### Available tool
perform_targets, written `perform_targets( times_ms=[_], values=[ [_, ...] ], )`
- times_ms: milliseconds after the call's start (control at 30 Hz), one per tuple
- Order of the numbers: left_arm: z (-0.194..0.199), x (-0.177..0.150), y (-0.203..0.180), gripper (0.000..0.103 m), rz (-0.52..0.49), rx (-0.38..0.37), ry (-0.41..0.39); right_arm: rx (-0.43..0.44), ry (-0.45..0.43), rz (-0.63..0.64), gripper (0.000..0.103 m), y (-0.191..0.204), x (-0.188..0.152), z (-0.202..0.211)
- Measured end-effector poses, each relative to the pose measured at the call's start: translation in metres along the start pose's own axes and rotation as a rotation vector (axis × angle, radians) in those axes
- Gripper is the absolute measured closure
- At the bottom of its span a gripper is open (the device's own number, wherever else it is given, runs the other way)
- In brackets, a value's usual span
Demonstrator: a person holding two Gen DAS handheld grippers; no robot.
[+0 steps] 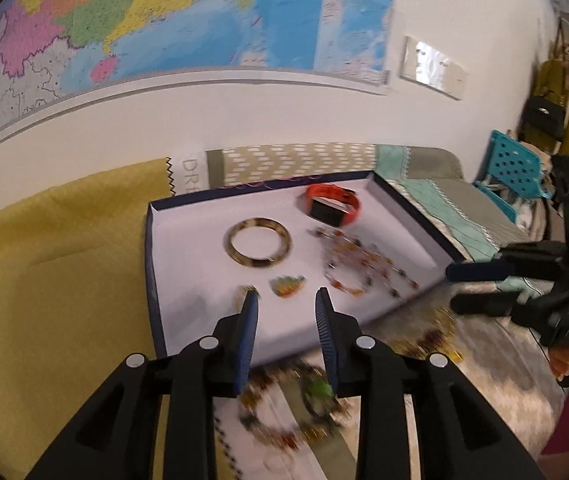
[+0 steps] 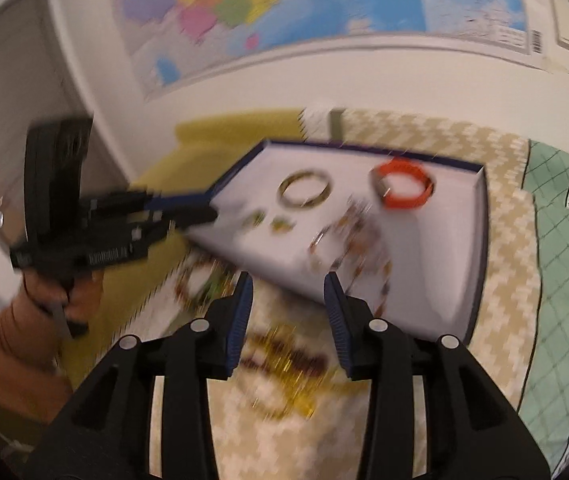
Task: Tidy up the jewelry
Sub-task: 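Withdraw both tools from the box toward the gold chain and red bracelet, then lift the gold chain necklace with the right tool while the left tool grasps the dark red beaded bracelet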
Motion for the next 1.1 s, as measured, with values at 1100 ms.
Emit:
perform_targets(
  times_ms=[1100],
  values=[
    [0.040,-0.053,-0.028,0.071,0.034,-0.065,0.065,0.090,-0.123,-0.155,0.097,0.009,-0.013,0.070]
  ],
)
Point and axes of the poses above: each gripper's, at about its wrist camera, not at the fingertips, and z roughly against the way its jaws point, y to its left, x to its top, the point moved 1 cm from there along -z, roughly the way its jaws point, and after that the axes turned 15 degrees about -y, right-handed, at the moved point
